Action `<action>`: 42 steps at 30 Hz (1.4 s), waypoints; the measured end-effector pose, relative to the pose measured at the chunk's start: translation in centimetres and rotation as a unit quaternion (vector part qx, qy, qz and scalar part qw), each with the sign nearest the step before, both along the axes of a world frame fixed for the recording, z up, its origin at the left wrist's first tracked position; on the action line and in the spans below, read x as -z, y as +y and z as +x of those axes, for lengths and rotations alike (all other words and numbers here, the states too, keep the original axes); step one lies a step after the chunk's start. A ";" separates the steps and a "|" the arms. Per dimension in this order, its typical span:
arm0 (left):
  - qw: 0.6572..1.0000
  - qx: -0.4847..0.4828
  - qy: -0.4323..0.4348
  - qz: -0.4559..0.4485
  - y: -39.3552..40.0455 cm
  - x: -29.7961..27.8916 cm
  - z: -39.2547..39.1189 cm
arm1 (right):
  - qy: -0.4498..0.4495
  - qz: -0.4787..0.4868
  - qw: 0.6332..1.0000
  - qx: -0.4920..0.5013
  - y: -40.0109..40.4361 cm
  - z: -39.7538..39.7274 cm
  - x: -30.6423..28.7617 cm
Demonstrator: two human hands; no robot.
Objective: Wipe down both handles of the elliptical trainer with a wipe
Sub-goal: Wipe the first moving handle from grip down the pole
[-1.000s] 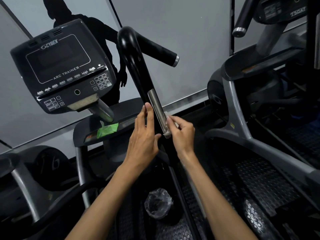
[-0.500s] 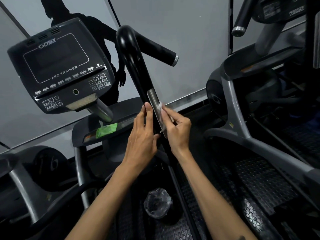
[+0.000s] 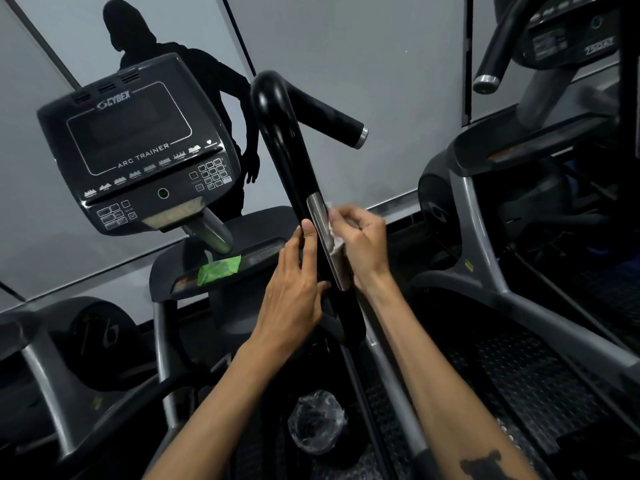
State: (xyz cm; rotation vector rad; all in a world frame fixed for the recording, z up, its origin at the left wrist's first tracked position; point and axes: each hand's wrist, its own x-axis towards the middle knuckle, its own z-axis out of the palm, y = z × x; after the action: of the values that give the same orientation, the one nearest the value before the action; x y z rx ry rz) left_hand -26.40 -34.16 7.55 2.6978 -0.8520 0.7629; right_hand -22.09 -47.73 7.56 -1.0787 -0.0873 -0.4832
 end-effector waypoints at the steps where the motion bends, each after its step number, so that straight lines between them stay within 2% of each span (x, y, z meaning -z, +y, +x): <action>1: 1.000 0.000 0.000 0.000 0.1 0.0 0.0 | -0.012 0.009 1.000 -0.004 0.3 0.0 -0.8; 5: 1.000 -0.006 0.000 0.007 0.1 -0.1 0.0 | -0.051 0.019 0.998 0.015 1.1 -0.9 -0.6; 10: 1.000 -0.006 0.002 0.008 0.0 -0.1 -0.1 | -0.046 0.015 0.999 0.001 0.4 0.0 -1.9; 14: 1.000 -0.009 0.004 0.023 0.3 -0.3 0.0 | -0.080 -0.007 0.995 0.064 2.1 -1.4 -1.2; 19: 1.000 -0.010 0.014 0.020 0.5 -0.7 -0.1 | -0.058 -0.023 0.992 0.109 1.9 -1.2 -2.3; 22: 1.000 0.002 0.007 0.014 1.2 -1.5 -0.2 | -0.086 -0.071 0.983 0.149 2.7 -2.3 -1.8; 24: 1.000 -0.005 -0.003 -0.003 1.5 -2.3 -0.3 | -0.094 -0.092 0.974 0.184 2.4 -2.4 -1.0; 28: 0.998 -0.007 -0.021 -0.054 1.3 -3.6 -0.1 | -0.075 -0.069 0.975 0.197 2.3 -1.4 -2.8; 31: 0.994 -0.007 -0.018 -0.110 1.4 -4.1 0.0 | -0.120 -0.151 0.943 0.272 4.0 -2.5 -1.7; 33: 0.991 -0.004 -0.023 -0.128 1.6 -4.1 -0.1 | -0.138 -0.173 0.922 0.318 3.9 -2.4 -0.7; 37: 0.982 0.002 -0.029 -0.185 1.5 -4.1 -0.1 | -0.125 -0.162 0.915 0.347 4.3 -1.3 -2.5; 40: 0.970 0.008 -0.045 -0.238 1.1 -4.4 -0.4 | -0.143 -0.221 0.894 0.362 5.7 -1.9 -1.7; 42: 0.963 0.013 -0.071 -0.258 1.0 -4.4 -0.9 | -0.150 -0.240 0.894 0.348 5.5 -2.4 -0.6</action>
State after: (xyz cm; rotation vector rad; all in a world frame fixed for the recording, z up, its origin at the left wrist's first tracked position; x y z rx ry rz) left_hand -27.29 -33.18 11.95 2.1875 -0.6085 1.0185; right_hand -24.47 -42.19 8.17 -1.5093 -0.0919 -1.3315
